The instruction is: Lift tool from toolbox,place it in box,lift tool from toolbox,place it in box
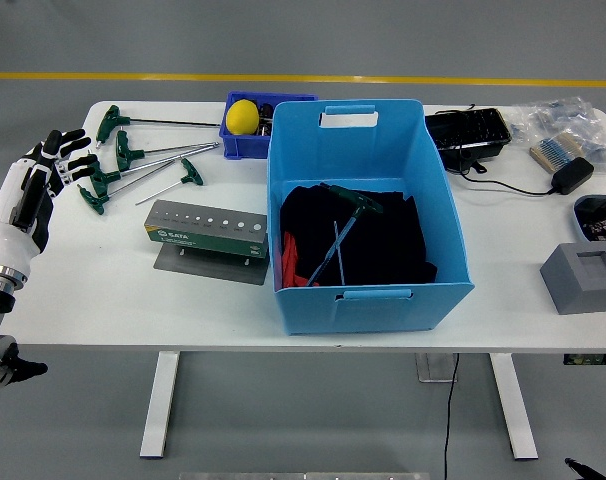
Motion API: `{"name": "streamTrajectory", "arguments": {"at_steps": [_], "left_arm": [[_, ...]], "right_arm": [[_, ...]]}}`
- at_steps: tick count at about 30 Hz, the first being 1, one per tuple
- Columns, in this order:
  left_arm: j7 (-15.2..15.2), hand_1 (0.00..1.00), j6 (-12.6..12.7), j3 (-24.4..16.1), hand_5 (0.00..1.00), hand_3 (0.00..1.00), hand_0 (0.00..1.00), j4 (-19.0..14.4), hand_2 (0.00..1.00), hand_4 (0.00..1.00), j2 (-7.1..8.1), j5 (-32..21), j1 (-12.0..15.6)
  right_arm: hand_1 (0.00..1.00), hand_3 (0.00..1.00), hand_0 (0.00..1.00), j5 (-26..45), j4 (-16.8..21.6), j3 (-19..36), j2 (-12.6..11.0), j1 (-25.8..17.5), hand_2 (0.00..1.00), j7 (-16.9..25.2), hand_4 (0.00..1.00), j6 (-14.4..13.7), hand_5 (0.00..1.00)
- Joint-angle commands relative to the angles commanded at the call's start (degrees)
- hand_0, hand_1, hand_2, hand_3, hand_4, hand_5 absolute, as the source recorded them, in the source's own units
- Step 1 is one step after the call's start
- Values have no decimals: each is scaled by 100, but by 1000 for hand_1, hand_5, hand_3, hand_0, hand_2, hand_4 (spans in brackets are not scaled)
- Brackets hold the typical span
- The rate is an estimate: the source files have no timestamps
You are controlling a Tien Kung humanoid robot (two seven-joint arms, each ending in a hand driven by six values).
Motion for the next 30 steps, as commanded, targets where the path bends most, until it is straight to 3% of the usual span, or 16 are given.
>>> {"name": "streamTrajectory", "arguments": {"at_steps": [30], "left_arm": [[29,738,-37,-55,963,771,696,-37,810,898,20,42,47]], "right_arm": [[590,546,614,-98,-5,77,34,-87,656,-24,783,-2,654]]}}
